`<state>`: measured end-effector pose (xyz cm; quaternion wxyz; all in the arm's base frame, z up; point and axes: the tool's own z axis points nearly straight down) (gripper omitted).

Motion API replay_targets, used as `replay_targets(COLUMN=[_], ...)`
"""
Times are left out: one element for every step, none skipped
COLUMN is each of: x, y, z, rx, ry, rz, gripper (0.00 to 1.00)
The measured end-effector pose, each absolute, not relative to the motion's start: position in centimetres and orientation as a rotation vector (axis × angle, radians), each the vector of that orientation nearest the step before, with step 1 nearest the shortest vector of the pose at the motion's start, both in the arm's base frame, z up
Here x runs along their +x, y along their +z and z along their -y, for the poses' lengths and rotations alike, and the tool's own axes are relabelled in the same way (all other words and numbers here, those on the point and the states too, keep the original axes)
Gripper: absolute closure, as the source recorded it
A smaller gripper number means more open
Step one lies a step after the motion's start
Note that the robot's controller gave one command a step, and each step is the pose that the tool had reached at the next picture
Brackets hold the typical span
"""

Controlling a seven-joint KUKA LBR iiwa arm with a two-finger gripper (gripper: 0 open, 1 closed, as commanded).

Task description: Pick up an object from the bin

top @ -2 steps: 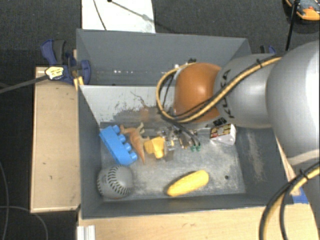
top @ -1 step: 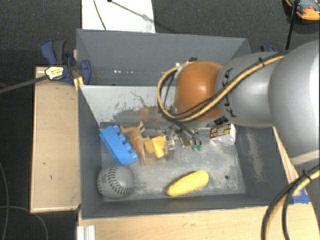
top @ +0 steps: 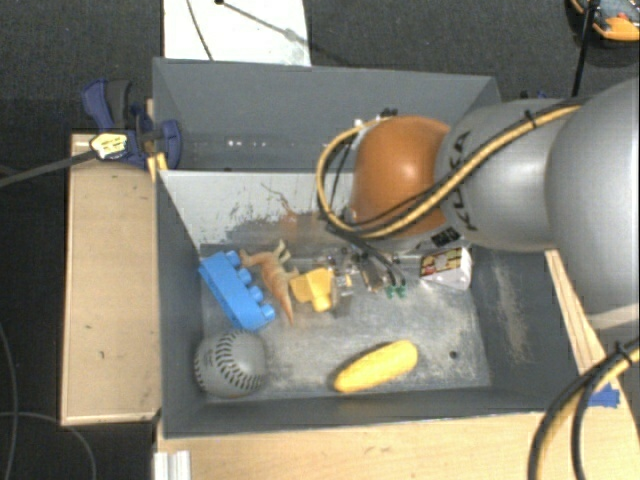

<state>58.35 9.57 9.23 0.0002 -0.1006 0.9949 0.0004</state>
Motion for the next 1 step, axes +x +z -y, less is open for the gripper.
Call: replay_targets(x=[58.44], y=[10.22], z=[-9.59], rx=[-0.316], ry=[0.001], rz=[-3.122], gripper=[1.0])
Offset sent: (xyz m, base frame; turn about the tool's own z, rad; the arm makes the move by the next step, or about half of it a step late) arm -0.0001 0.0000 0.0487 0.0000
